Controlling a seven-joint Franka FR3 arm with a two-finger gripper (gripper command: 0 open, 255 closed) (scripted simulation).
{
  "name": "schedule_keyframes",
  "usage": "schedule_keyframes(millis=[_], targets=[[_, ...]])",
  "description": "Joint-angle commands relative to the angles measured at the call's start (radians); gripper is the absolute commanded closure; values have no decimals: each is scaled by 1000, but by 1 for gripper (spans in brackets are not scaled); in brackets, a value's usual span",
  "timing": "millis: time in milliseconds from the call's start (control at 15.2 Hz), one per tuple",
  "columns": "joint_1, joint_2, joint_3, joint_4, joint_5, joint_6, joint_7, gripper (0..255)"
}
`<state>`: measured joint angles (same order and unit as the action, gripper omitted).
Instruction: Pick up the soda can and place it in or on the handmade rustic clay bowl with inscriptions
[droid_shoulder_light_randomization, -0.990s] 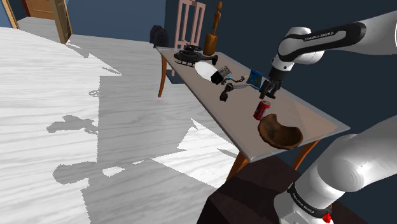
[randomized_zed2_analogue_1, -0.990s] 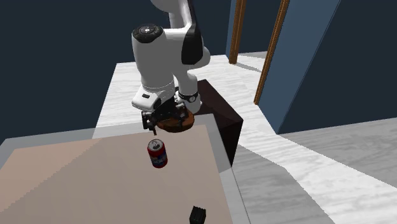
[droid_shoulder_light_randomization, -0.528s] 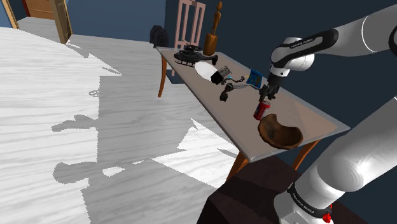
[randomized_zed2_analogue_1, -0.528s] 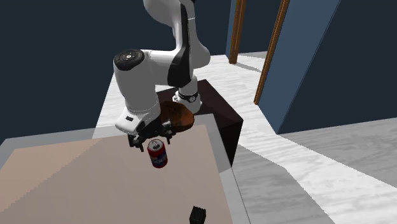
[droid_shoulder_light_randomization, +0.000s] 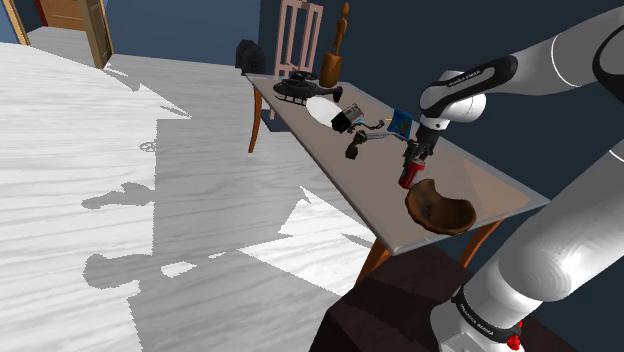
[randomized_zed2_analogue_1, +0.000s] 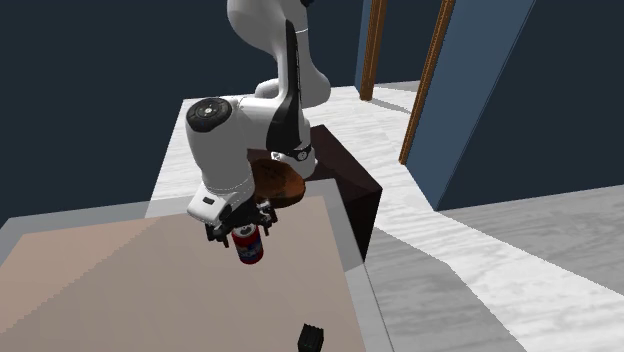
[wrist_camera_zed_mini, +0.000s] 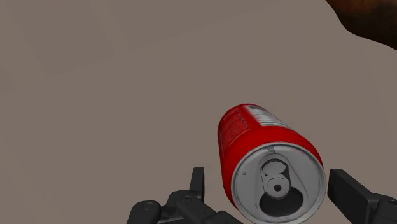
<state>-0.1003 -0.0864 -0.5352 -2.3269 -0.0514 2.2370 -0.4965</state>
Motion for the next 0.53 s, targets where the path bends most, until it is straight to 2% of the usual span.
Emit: schedule_keyframes(millis=[0, 264, 330, 462], targets=[[0, 1, 0, -2, 1, 3, -1, 0], [0, 1, 0, -2, 1, 3, 0, 0], [0, 1, 0, -2, 1, 3, 0, 255], [0, 1, 0, -2, 1, 3, -1, 255]])
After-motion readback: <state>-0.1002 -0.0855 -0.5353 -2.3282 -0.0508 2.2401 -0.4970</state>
